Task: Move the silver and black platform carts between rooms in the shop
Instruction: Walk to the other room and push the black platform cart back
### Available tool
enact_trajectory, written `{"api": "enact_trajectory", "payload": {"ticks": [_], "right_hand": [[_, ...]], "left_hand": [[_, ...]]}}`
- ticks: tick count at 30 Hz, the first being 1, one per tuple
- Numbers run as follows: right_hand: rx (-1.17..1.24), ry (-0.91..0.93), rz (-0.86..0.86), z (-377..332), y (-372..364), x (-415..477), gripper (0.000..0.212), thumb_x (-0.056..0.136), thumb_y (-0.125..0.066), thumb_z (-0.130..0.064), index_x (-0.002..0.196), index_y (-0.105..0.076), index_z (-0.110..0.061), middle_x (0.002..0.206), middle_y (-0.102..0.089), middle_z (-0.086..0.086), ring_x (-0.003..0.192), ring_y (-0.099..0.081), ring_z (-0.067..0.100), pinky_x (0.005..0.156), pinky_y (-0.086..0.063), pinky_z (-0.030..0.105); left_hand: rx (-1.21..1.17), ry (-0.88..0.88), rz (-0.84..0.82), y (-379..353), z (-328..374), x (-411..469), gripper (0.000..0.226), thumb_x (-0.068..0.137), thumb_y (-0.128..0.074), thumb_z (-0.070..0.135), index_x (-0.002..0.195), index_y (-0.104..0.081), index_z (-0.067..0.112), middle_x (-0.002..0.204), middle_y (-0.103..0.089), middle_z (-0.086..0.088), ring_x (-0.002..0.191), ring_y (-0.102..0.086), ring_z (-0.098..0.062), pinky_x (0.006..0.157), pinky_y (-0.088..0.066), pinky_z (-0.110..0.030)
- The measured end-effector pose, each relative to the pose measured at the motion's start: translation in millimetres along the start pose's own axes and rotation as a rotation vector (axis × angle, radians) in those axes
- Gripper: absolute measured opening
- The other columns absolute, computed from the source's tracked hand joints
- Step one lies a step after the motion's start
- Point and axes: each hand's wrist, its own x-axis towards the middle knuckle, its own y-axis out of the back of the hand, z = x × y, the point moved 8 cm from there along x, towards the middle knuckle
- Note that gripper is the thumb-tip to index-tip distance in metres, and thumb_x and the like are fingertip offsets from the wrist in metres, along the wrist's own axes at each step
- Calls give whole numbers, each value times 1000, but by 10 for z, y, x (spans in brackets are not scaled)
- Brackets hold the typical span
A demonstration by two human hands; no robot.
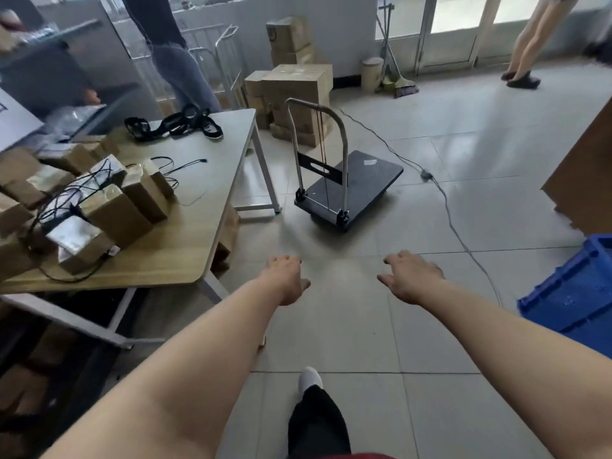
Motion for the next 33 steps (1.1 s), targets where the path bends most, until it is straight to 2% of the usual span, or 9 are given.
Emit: {"api": "enact_trajectory", "payload": {"ticks": [8, 15, 18, 24, 28, 33], "right_hand": [[75, -97, -9, -381, 613, 1587, 49, 96, -39, -46, 137, -44, -21, 141, -45, 5, 129, -43, 27, 101, -39, 45], [127, -71, 19, -543, 1185, 2861, 47, 95, -40, -46, 134, -46, -21, 139, -46, 7, 128, -44, 29, 99, -39, 46], [133, -58, 23, -492, 1439, 3519, 44, 94, -41, -46, 128, -49, -19, 134, -49, 8, 124, -46, 31, 96, -40, 46], [124, -8, -2, -413, 2029, 4785, 49, 95, -41, -47, 136, -43, -20, 138, -44, 8, 128, -43, 31, 100, -39, 48], [104, 2, 3, -327, 2365, 5428, 49, 95, -43, -44, 136, -43, -18, 138, -45, 9, 127, -43, 31, 100, -40, 49], [110, -19, -44, -283, 2415, 5945, 50, 95, -43, -45, 137, -41, -18, 140, -43, 8, 130, -41, 30, 103, -38, 49]], "left_hand": [[41, -110, -32, 903, -262, 1695, 59, 96, -50, 39, 145, -31, 11, 149, -33, -12, 137, -29, -33, 111, -30, -42], [47, -131, 15, 1673, -161, 3009, 59, 96, -50, 37, 145, -29, 12, 150, -32, -14, 140, -26, -32, 113, -25, -42], [11, -120, 54, 1975, -62, 3600, 59, 95, -52, 37, 144, -30, 14, 149, -33, -13, 139, -26, -33, 113, -30, -47], [33, -23, 69, 2548, 8, 4664, 60, 93, -54, 40, 144, -32, 15, 148, -36, -11, 137, -30, -33, 112, -32, -47], [-24, 19, 78, 2875, 36, 5230, 62, 93, -54, 38, 146, -30, 15, 150, -34, -12, 139, -28, -34, 113, -30, -47], [17, -13, 24, 3059, 96, 5815, 61, 93, -54, 37, 146, -30, 16, 150, -33, -9, 139, -26, -32, 112, -32, -48]]}}
